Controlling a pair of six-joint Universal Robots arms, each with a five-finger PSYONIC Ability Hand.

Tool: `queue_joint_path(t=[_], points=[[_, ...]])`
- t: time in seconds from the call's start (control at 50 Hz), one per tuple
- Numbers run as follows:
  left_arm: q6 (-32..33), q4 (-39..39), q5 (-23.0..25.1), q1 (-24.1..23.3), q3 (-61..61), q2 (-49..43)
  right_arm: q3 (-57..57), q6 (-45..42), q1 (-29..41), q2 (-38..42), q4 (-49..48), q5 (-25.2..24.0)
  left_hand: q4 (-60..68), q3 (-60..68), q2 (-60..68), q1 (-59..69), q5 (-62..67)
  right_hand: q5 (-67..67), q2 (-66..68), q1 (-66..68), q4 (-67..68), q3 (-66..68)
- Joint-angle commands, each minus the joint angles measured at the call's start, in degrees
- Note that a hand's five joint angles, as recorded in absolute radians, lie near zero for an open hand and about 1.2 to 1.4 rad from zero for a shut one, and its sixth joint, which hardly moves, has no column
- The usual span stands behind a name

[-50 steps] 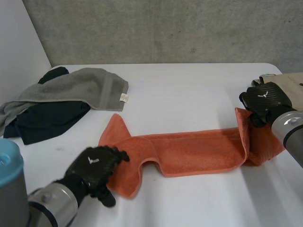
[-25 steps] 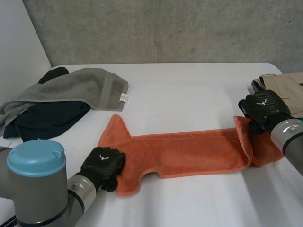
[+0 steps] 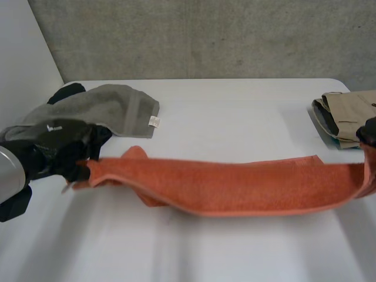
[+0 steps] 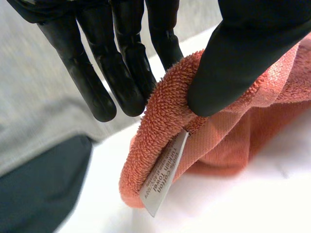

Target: Fold the laundry.

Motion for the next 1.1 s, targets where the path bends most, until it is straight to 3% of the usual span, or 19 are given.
queue_joint_path(t=[0.02,0.16,0.24,0.34,0.42,0.56,0.7,0.86,1.04,1.08,1.1], points=[[4.22,2.21,-3.02,0.84,6.89,-16.76,-0.76,1.97,3.47,8.71,-7.42,2.14,11.34,11.87,11.74,15.11,14.86,13.23,11.97,14.8,11.2,11.65],[3.88,14.87,-5.24,-1.71,22.8,-27.08,-9.29,14.54,8.84,16.47,-23.95,8.12,11.34,11.87,11.74,15.11,14.86,13.23,11.97,14.8,11.2,11.65],[1.33,26.64,-5.76,-2.06,33.01,-28.93,-15.79,25.79,10.34,17.0,-36.69,10.67,11.34,11.87,11.74,15.11,14.86,13.23,11.97,14.8,11.2,11.65],[-8.84,41.92,-7.34,-1.97,39.17,-28.41,-19.67,41.33,10.69,14.64,-53.73,11.56,11.34,11.87,11.74,15.11,14.86,13.23,11.97,14.8,11.2,11.65],[-14.39,46.52,-7.08,-1.97,39.09,-27.27,-19.76,46.98,10.43,13.66,-61.31,11.38,11.34,11.87,11.74,15.11,14.86,13.23,11.97,14.8,11.2,11.65],[-15.29,43.46,-6.38,-1.01,34.35,-24.72,-18.53,46.99,9.2,14.1,-59.67,8.84,11.34,11.87,11.74,15.11,14.86,13.23,11.97,14.8,11.2,11.65],[-13.27,40.99,-3.4,-0.74,19.07,-21.2,-10.47,42.62,5.77,16.2,-52.21,1.46,11.34,11.87,11.74,15.11,14.86,13.23,11.97,14.8,11.2,11.65],[-2.22,41.78,1.53,-1.44,-2.8,-23.38,0.7,31.72,2.34,21.73,-47.19,-4.44,11.34,11.87,11.74,15.11,14.86,13.23,11.97,14.8,11.2,11.65],[10.2,43.37,0.31,-0.66,-8.99,-30.86,5.73,23.79,0.14,25.44,-44.19,-4.97,11.19,11.72,11.59,14.96,14.71,13.23,11.97,14.8,11.2,11.65],[10.99,42.84,-0.4,-0.04,-9.16,-30.86,5.9,24.05,-0.3,25.44,-44.28,-5.14,2.32,2.86,2.73,6.09,5.84,13.23,11.97,14.8,11.2,11.65],[11.08,42.31,-0.58,0.22,-9.25,-30.25,5.9,24.49,-0.56,25.35,-44.28,-5.14,-10.22,-9.69,-9.81,-6.45,-6.7,13.23,11.97,14.8,11.2,11.65]])
